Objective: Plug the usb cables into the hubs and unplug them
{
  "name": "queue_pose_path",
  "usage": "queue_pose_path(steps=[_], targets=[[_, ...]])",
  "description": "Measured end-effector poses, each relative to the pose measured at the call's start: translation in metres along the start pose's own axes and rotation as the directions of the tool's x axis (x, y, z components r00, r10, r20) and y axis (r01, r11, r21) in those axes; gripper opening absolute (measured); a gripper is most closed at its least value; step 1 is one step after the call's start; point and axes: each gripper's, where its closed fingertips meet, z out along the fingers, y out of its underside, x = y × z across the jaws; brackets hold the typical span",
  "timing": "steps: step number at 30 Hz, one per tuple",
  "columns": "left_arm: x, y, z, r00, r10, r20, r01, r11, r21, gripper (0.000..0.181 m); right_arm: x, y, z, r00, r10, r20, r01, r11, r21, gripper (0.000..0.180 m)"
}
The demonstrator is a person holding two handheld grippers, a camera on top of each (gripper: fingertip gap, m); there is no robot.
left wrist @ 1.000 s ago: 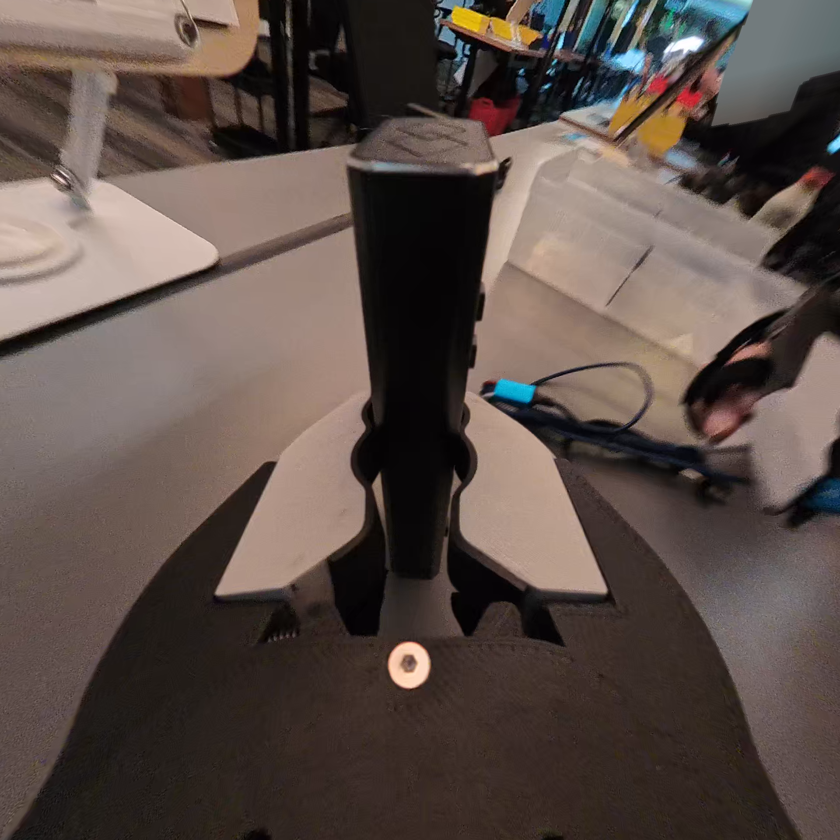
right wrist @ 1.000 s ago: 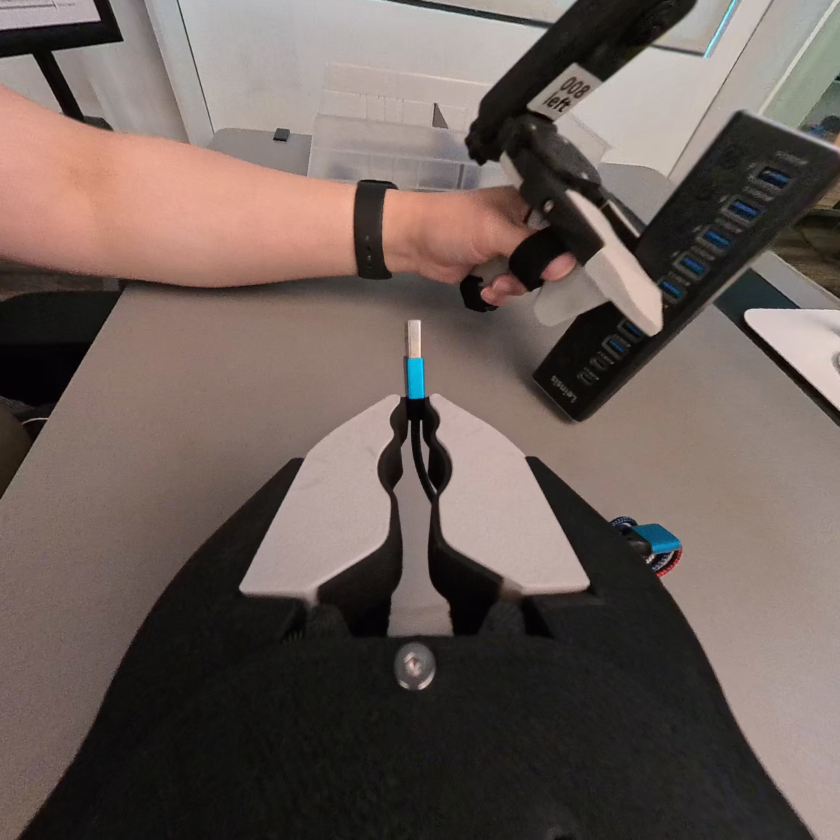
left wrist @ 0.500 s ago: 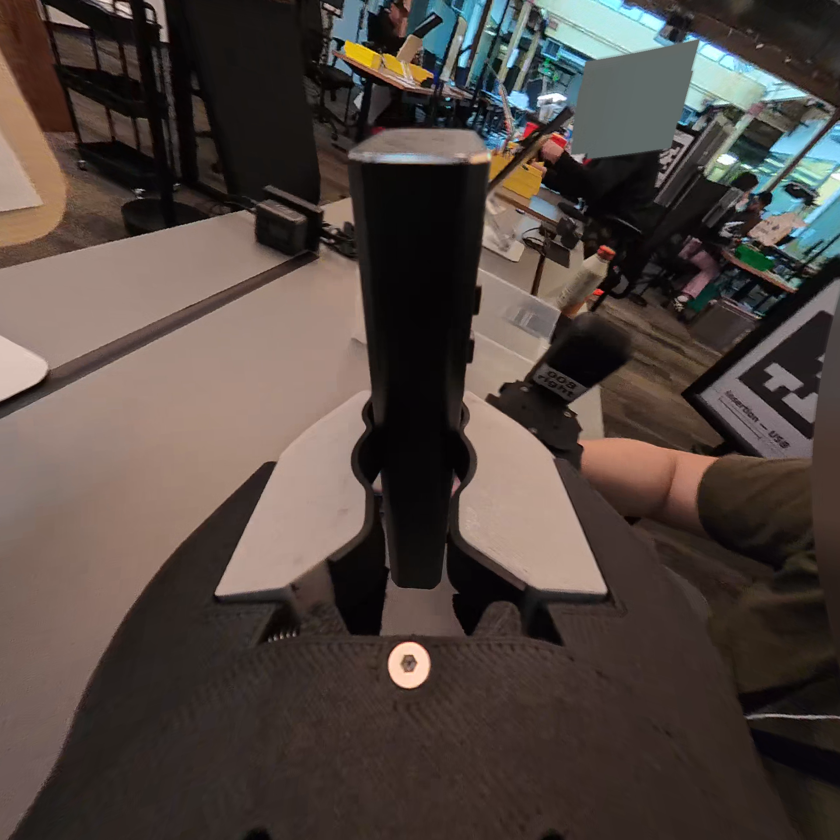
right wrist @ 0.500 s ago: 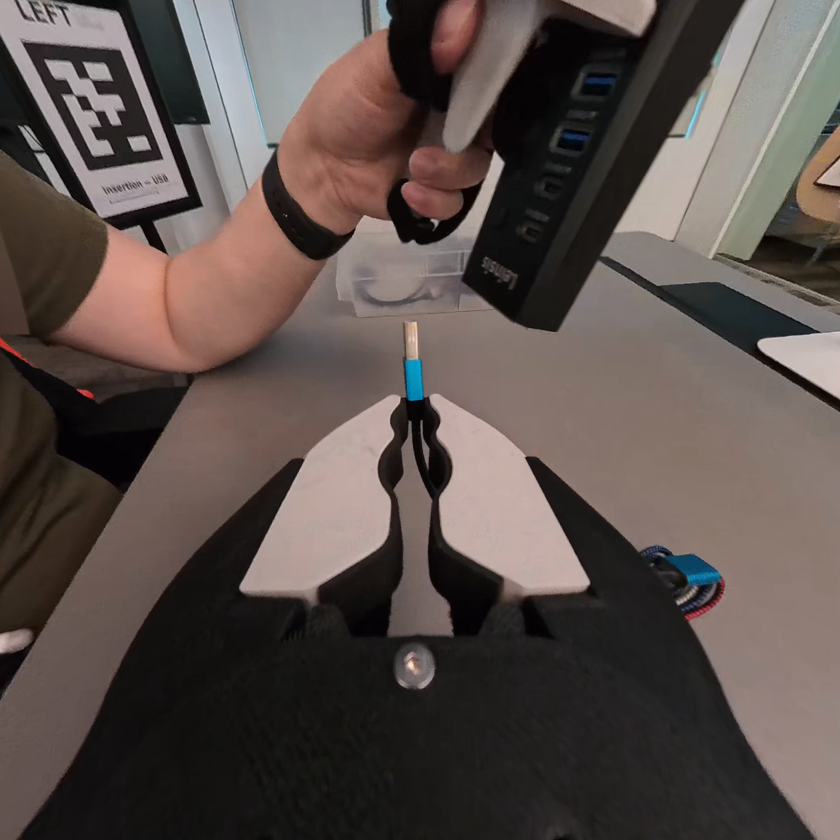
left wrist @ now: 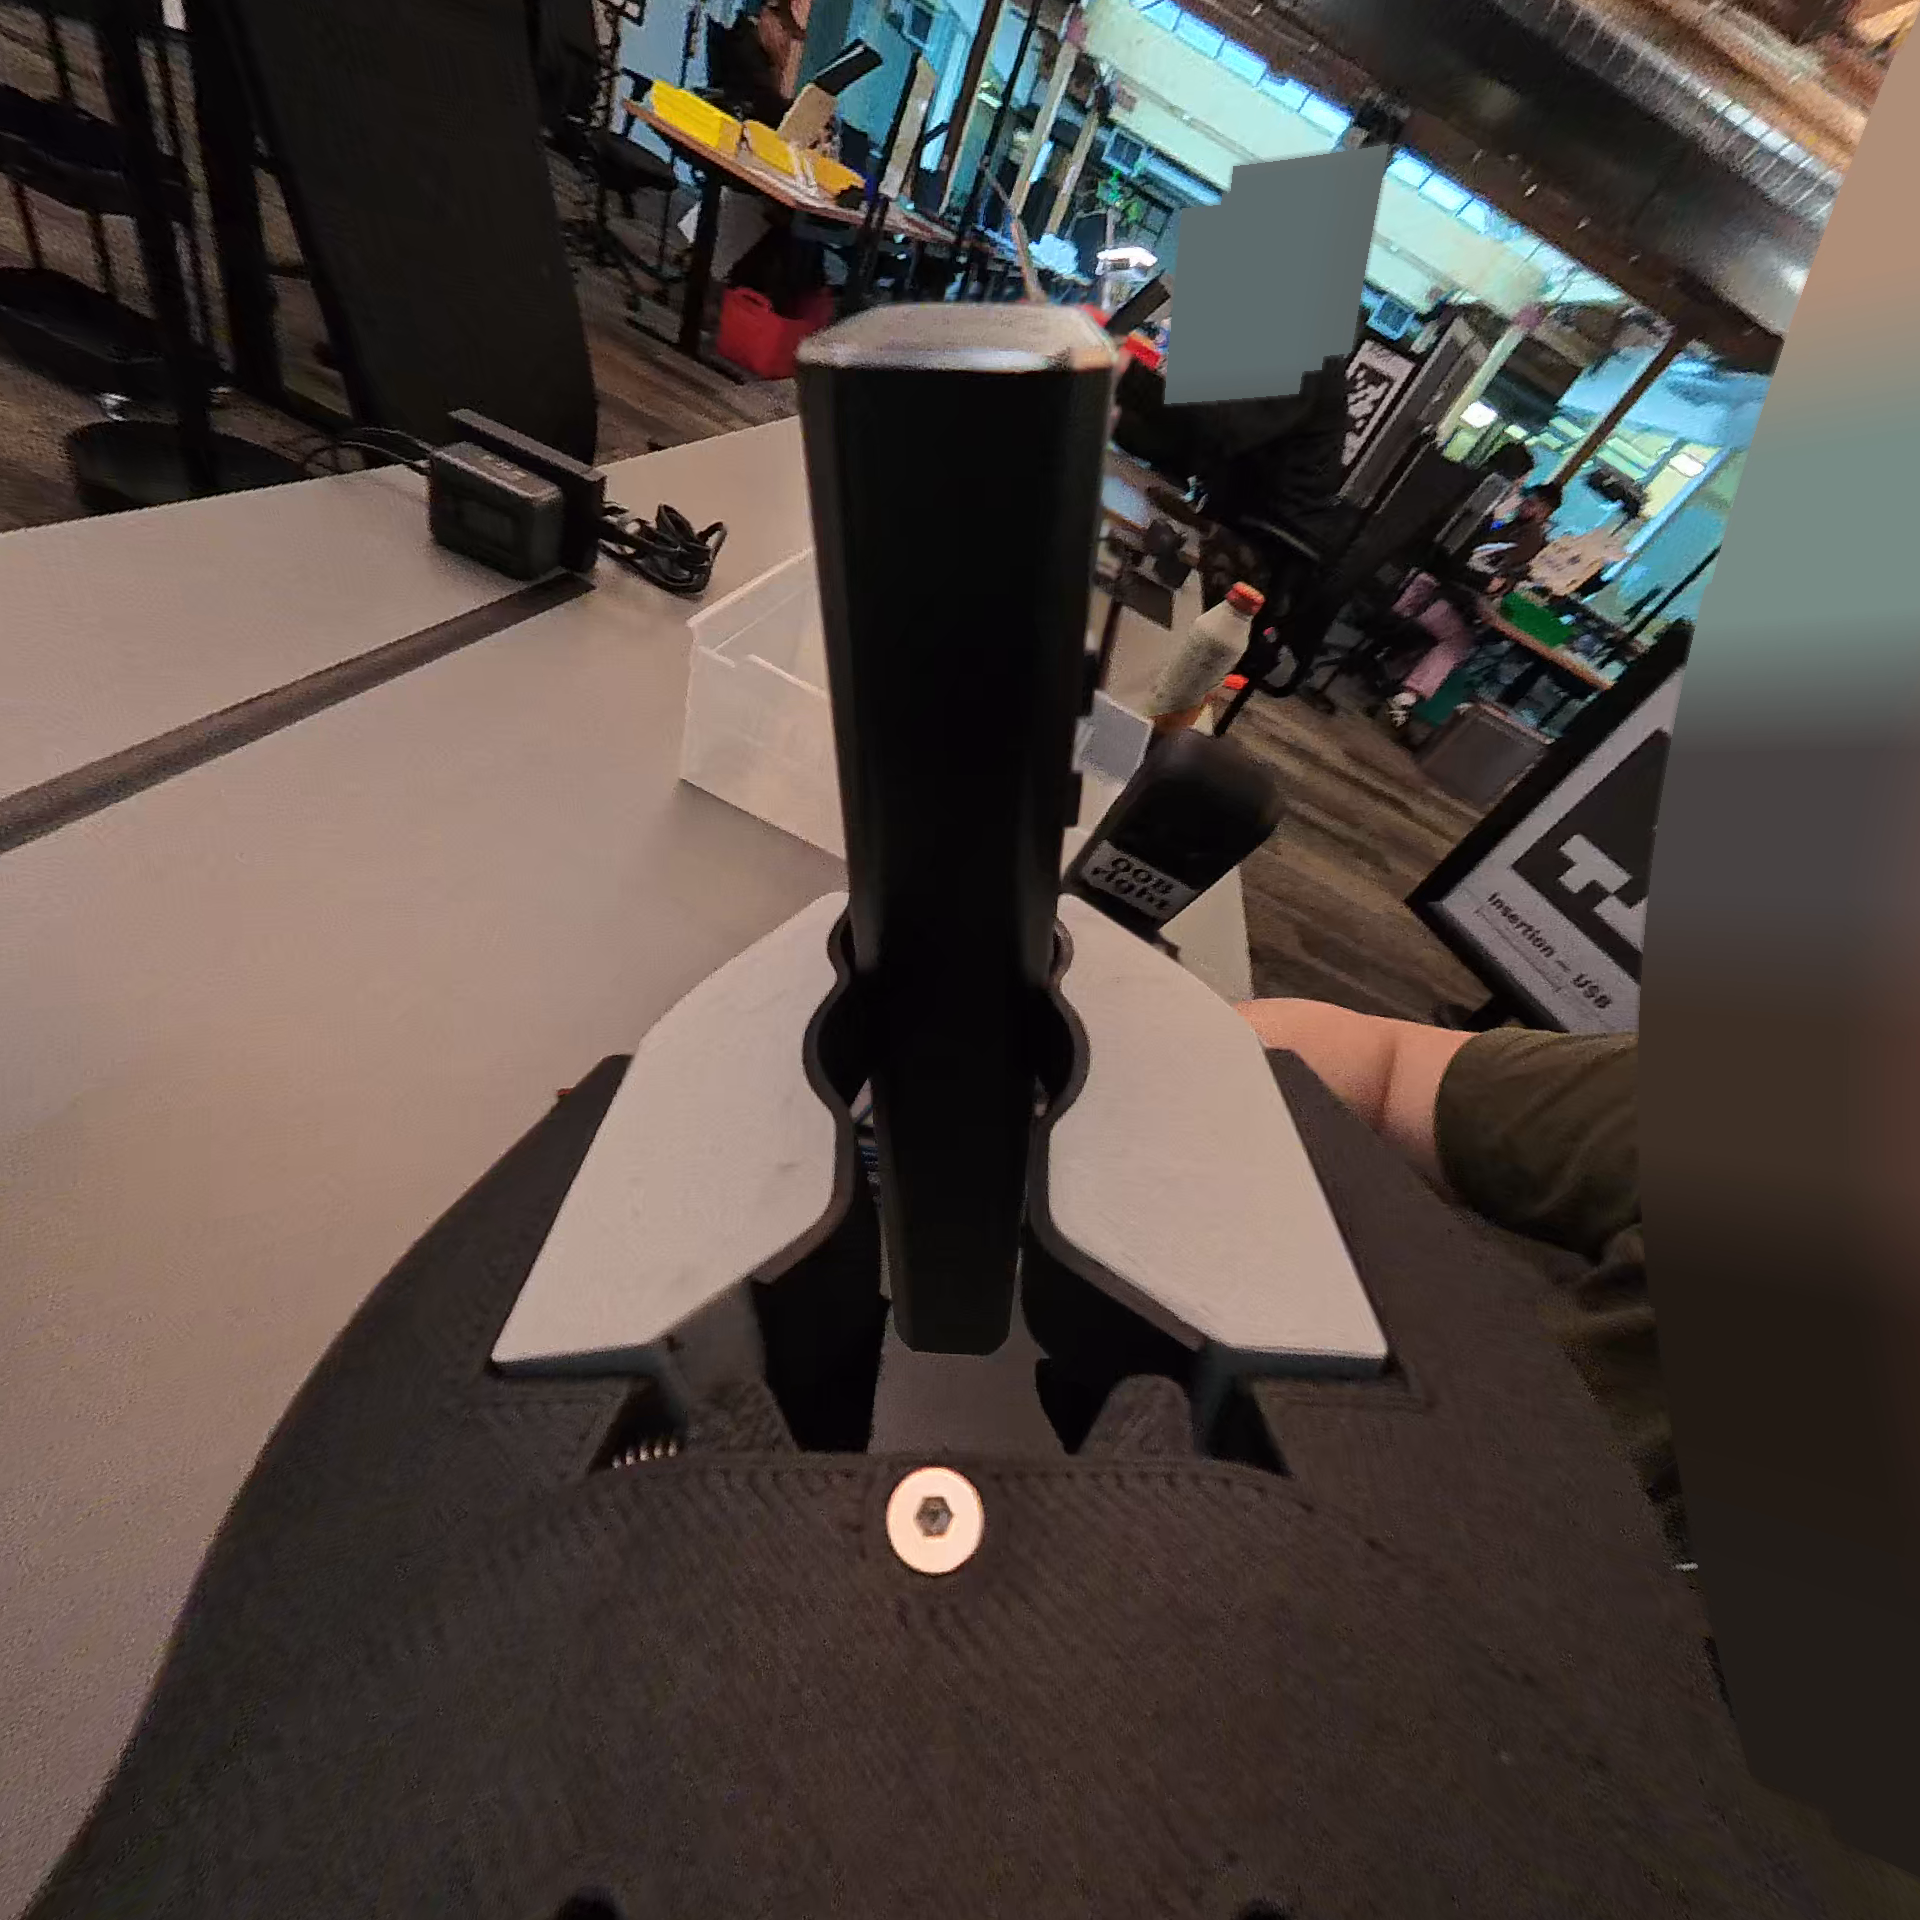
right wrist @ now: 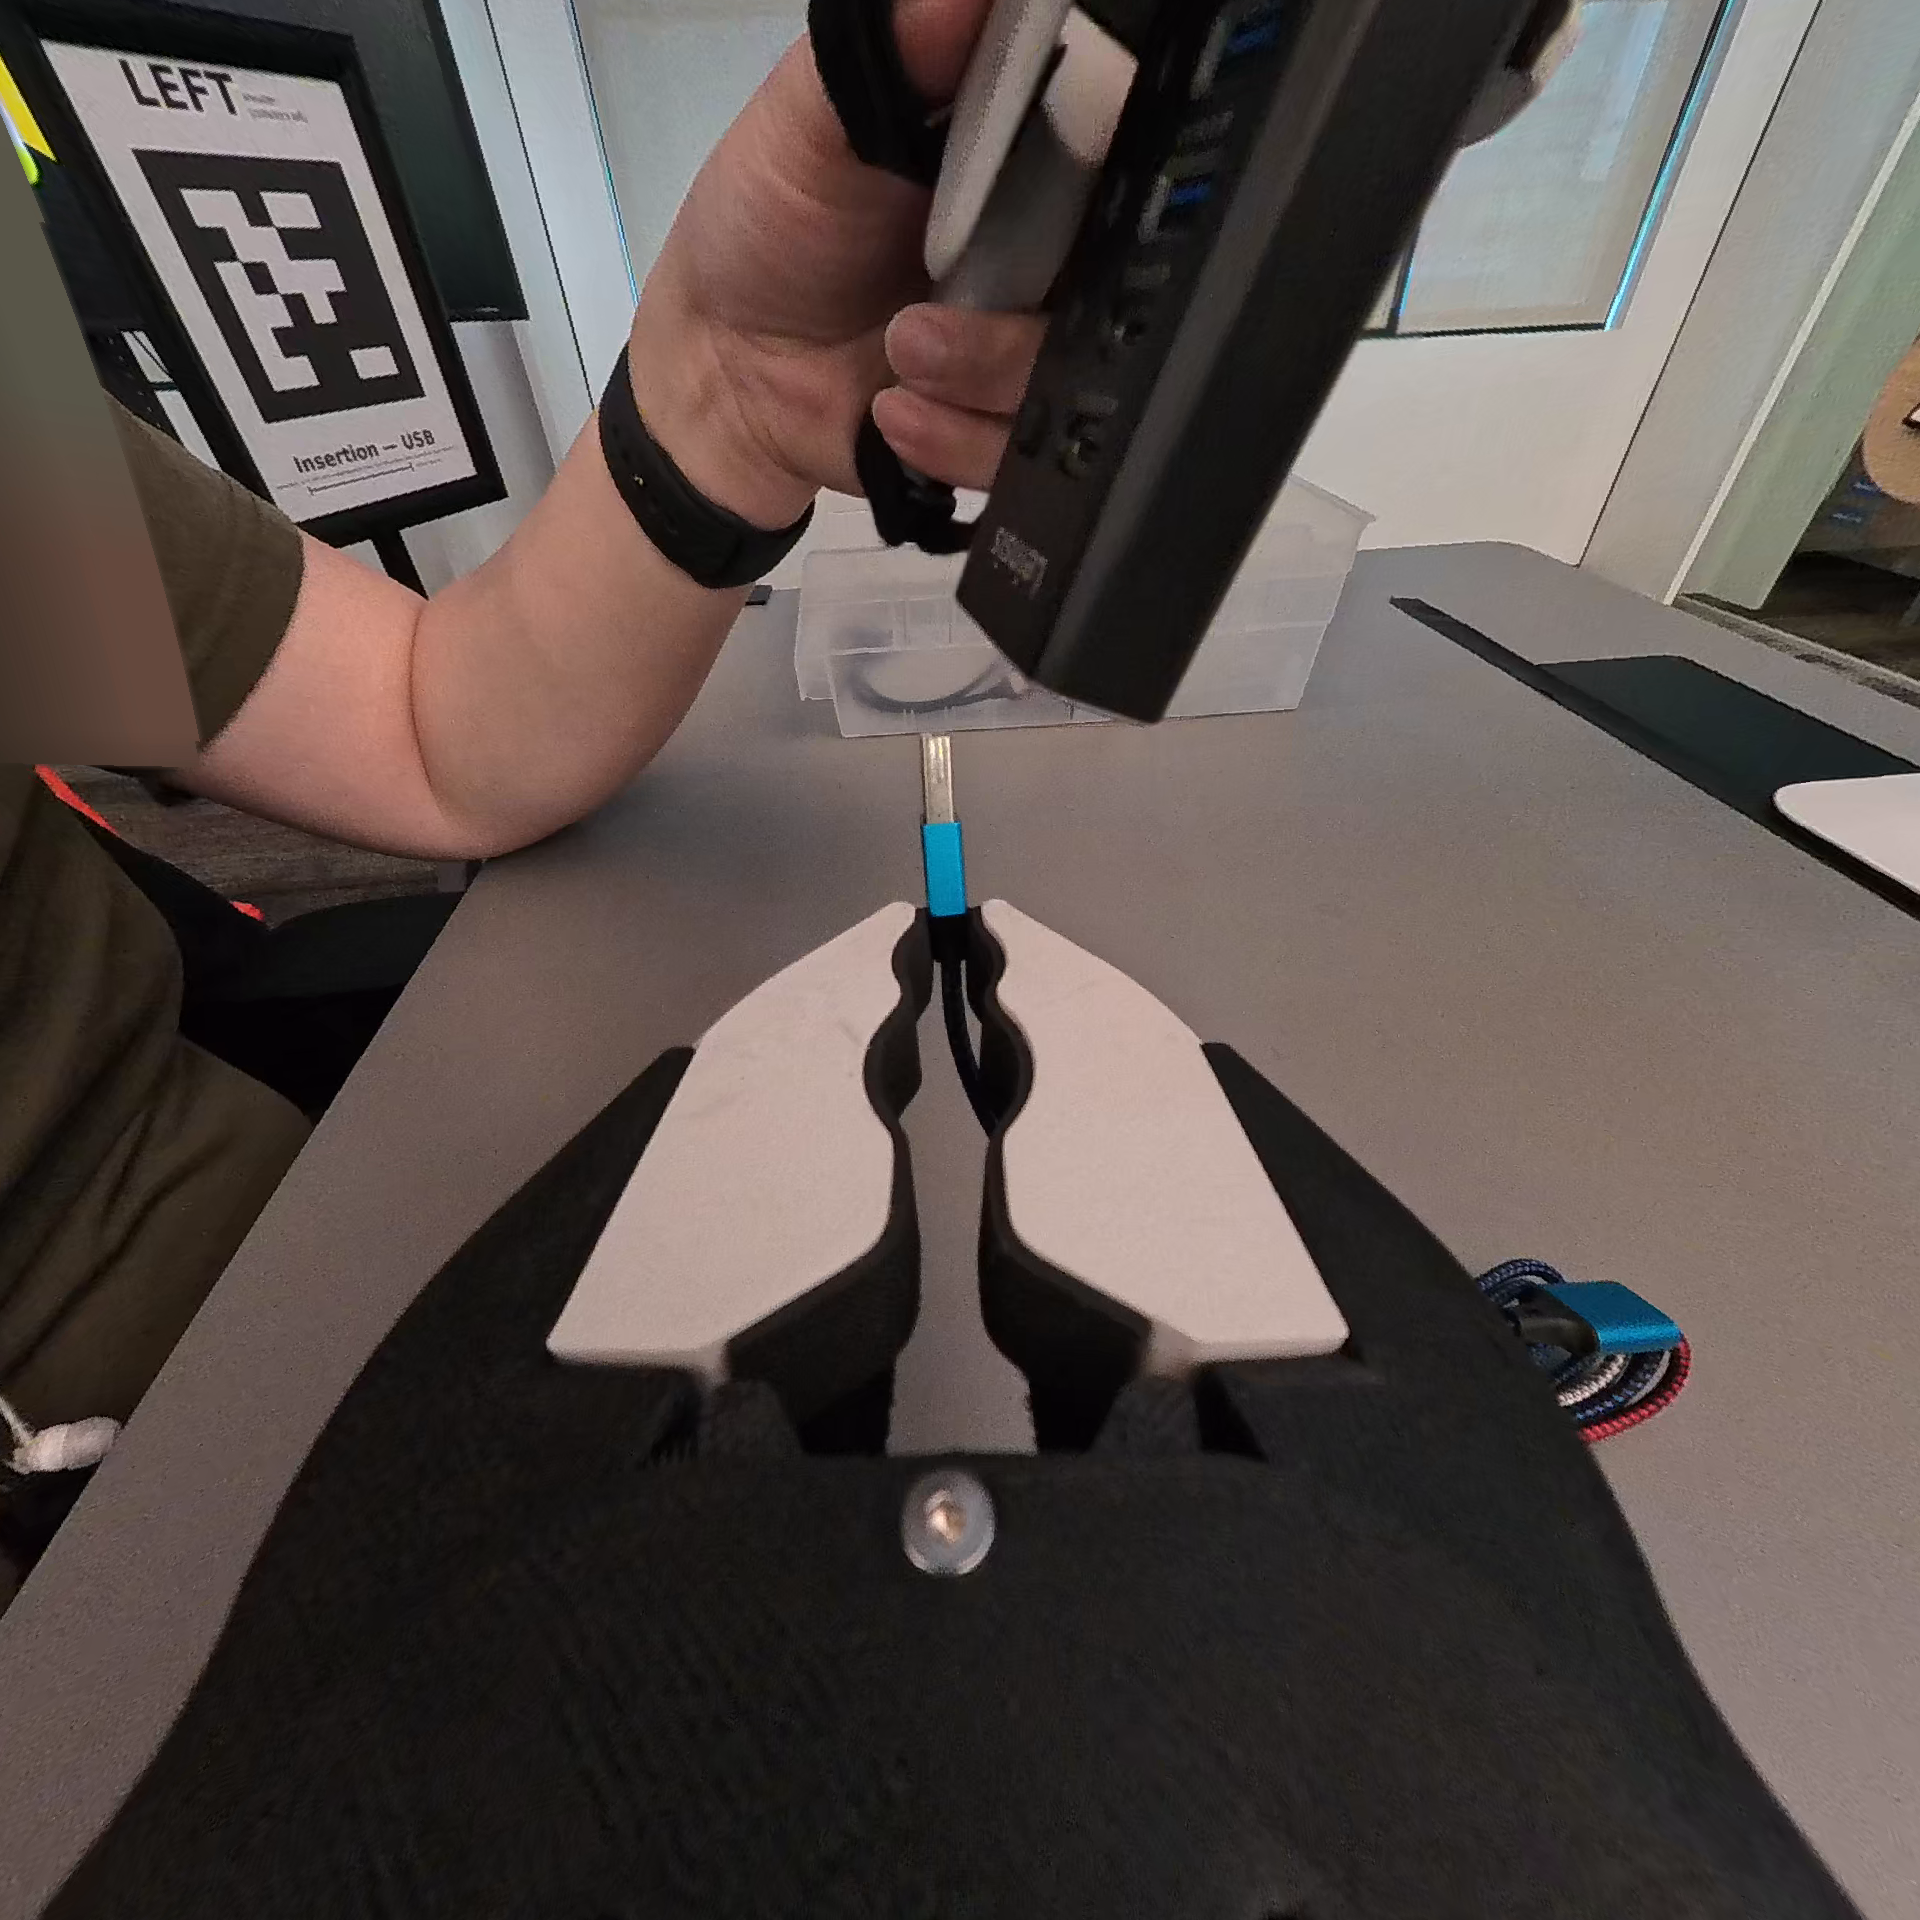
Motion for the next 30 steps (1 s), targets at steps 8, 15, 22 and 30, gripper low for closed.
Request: queue_pose_path(steps=[8, 15, 22, 30], targets=[[-0.004, 0.003, 0.000, 0.997, 0.040, 0.058, -0.039, 0.999, -0.025, 0.028, 0.000, 0.003, 0.001, 1.000, -0.001, 0.005, 0.001, 1.000, -0.010, 0.006], [-0.009, 0.001, -0.003, 0.999, -0.013, 0.044, 0.013, 1.000, 0.000, 0.028, 0.000, 0.003, 0.001, 1.000, 0.000, 0.004, 0.000, 1.000, -0.011, 0.006], [-0.058, 0.005, -0.012, 0.986, 0.025, 0.167, -0.033, 0.999, 0.043, 0.028, 0.002, 0.000, -0.001, 1.000, 0.004, -0.003, -0.004, 1.000, 0.008, 0.006], [-0.171, 0.048, -0.039, 0.867, 0.157, 0.473, -0.213, 0.975, 0.068, 0.028, 0.001, -0.023, -0.018, 0.999, -0.048, 0.022, 0.042, 0.981, 0.190, 0.006]])
